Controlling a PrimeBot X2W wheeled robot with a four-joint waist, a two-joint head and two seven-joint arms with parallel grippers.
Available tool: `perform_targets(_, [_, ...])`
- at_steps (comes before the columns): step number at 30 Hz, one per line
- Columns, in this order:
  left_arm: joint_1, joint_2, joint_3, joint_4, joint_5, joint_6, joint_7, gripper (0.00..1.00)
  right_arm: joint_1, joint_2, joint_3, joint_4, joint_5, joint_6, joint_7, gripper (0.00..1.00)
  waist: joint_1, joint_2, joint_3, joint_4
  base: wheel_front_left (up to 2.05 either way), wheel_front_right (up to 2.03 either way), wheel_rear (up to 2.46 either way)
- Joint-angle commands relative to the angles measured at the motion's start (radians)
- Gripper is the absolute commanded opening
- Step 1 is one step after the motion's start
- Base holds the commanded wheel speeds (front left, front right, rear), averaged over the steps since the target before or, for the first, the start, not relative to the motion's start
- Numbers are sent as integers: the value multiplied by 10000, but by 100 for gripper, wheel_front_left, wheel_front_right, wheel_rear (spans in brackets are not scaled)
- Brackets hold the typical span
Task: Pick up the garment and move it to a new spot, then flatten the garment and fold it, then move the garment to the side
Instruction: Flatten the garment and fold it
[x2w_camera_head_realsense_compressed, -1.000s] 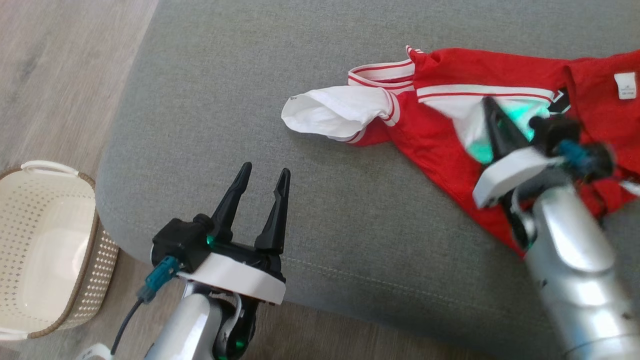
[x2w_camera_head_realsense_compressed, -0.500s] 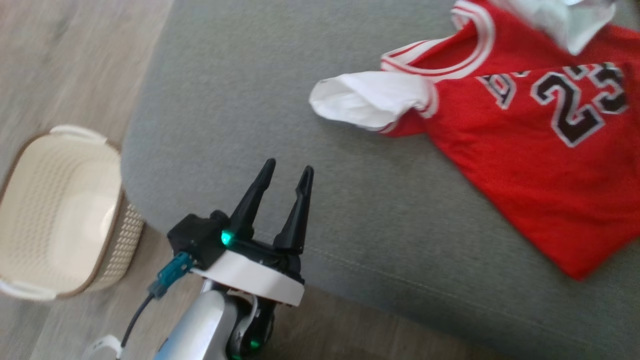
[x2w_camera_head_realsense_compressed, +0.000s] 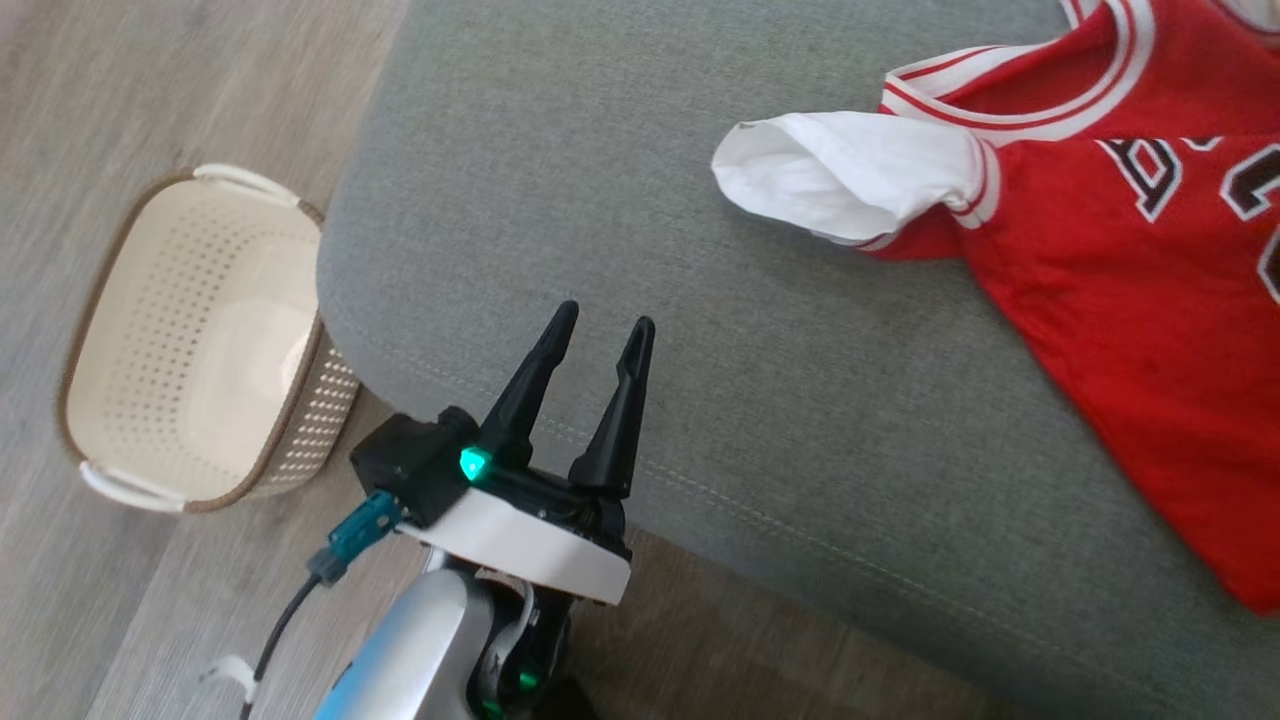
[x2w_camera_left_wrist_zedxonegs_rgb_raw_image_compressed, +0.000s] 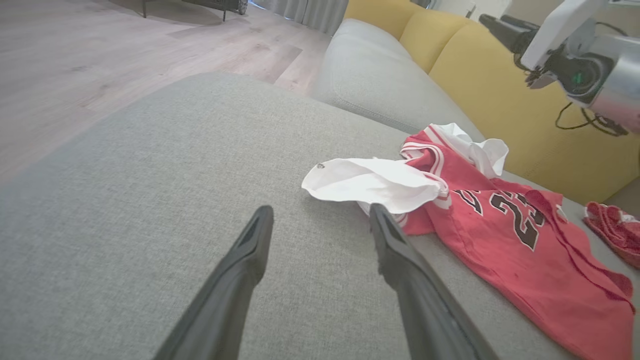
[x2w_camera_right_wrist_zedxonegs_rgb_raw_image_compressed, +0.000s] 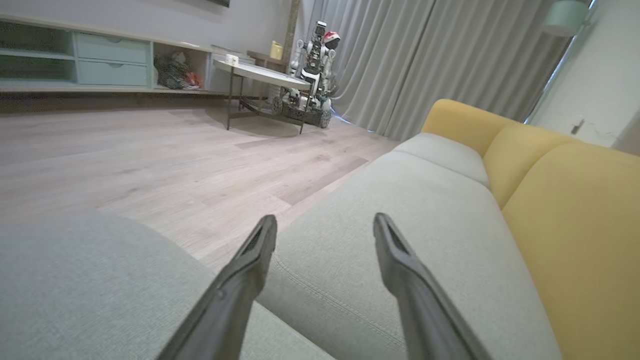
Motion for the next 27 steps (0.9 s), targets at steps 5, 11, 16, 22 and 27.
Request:
perform_targets(5, [-383,81,666,-325,267,43,-53,100,435,731,-241,148,47,67,-532,100,-1,1,-427,-657,0,0,0])
perform_targets(11, [-393,81,1096,-283,639,-7,-53,100,1235,1064,-334,-315,620,67,-621,100,-1,1,-1007,-1312,0,0,0])
perform_targets(16, [-168,81,1525,-196,1003,-77,-53,100,2636,1211,-188,-1639,1490,67,-627,100,-1,1,-1762,-2015,0,0,0])
perform_targets(22, [218,81,2002,-102,1293,-118,-53,100,4644,1294,-163,-3209,2510,67,-628,100,-1,1,-2549,-2859,0,0,0])
perform_targets(27, [496,81,2308,-44,1449,-172,-53,100,6606,1538,-293,-4722,2942,67,-629,100,-1,1,-2979,-3483,0,0,0])
